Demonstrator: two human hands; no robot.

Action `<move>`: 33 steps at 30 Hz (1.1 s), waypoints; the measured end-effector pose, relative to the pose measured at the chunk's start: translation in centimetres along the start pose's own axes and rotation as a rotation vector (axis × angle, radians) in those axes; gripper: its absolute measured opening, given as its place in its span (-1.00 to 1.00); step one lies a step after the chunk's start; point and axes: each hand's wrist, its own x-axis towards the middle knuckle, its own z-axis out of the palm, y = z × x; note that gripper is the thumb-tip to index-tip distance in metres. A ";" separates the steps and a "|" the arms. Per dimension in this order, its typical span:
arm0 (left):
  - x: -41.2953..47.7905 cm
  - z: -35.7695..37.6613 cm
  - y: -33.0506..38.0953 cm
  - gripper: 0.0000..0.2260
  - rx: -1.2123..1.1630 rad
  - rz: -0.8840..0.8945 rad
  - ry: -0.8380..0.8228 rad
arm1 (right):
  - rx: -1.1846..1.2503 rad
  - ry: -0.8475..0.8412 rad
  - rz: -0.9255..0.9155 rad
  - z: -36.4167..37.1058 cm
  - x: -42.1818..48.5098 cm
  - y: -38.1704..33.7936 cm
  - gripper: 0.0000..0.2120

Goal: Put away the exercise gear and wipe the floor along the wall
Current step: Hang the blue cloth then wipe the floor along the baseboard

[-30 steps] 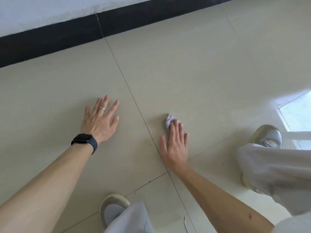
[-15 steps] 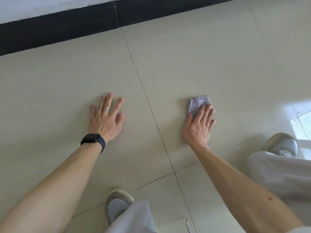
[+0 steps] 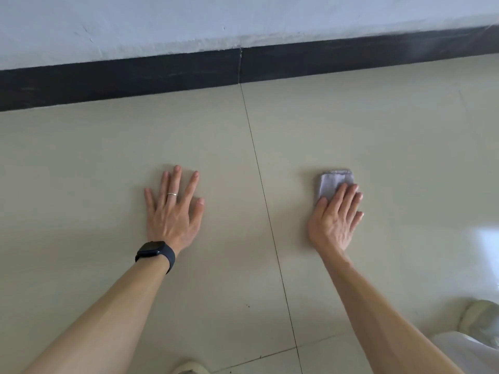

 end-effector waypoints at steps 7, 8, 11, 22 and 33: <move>2.5 -0.9 -2.4 -0.46 0.005 -0.091 0.022 | -0.276 -0.228 -1.053 3.5 -6.9 -5.2 -0.43; 2.5 -0.9 -2.4 -0.46 0.006 -0.090 0.030 | -0.291 -0.251 -1.147 3.1 -5.3 -5.4 -0.44; 2.4 -0.8 -2.4 -0.46 0.012 -0.099 0.034 | -0.297 -0.178 -0.936 1.5 1.6 -6.1 -0.44; 2.6 -1.1 -2.2 -0.44 0.035 -0.119 0.012 | -0.251 -0.195 -0.813 5.0 -0.8 -15.8 -0.40; 2.7 -1.0 -2.4 -0.41 0.035 -0.095 0.023 | -0.067 0.031 -0.051 2.1 15.0 -18.0 -0.39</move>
